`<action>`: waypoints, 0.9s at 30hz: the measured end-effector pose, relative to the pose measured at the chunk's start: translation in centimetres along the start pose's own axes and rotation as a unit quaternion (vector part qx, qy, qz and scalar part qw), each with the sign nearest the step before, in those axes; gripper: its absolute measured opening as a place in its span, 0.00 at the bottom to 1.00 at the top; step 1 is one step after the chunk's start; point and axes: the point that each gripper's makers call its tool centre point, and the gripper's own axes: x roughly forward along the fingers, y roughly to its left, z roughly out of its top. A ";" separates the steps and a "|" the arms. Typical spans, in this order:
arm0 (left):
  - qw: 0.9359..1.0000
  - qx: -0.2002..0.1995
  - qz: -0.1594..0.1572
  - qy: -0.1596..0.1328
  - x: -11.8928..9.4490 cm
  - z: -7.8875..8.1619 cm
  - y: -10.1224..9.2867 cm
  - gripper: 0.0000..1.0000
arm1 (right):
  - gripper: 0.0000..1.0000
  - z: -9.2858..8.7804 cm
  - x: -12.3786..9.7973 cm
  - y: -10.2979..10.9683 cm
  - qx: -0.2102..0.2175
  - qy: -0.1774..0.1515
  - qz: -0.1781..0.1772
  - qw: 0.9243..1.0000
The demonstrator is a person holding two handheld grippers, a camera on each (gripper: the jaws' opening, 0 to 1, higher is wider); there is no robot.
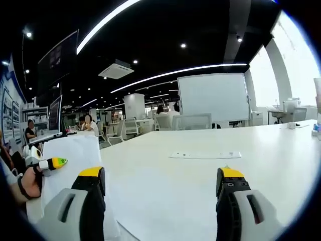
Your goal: Organize the stack of printing papers by aligning and flattening the scattered papers on the table
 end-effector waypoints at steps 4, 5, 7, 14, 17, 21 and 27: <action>1.000 -0.001 0.000 0.000 0.0 0.0 0.0 0.08 | 0.87 -0.4 -0.3 -0.7 0.005 0.003 -0.007 1.000; 1.000 -0.001 0.000 0.000 0.0 0.0 0.0 0.08 | 0.87 -0.5 -0.4 -0.8 0.005 0.002 -0.008 1.000; 1.000 -0.002 0.000 -0.001 0.0 0.0 0.0 0.08 | 0.87 -0.7 -0.5 -1.1 0.007 0.005 -0.010 1.000; 1.000 -0.003 0.000 -0.002 -0.1 0.1 0.0 0.08 | 0.86 -1.0 -1.1 -1.9 0.009 0.008 -0.019 1.000; 1.000 -0.004 0.000 -0.002 -0.1 0.1 0.0 0.08 | 0.86 -1.1 -1.2 -2.0 0.008 0.009 -0.022 1.000; 1.000 -0.003 0.000 -0.002 -0.1 0.1 0.0 0.08 | 0.86 -1.1 -1.4 -2.2 0.008 0.010 -0.024 1.000; 1.000 -0.003 0.000 -0.002 -0.1 0.1 -0.1 0.08 | 0.86 -1.0 -1.6 -2.4 0.006 0.010 -0.026 1.000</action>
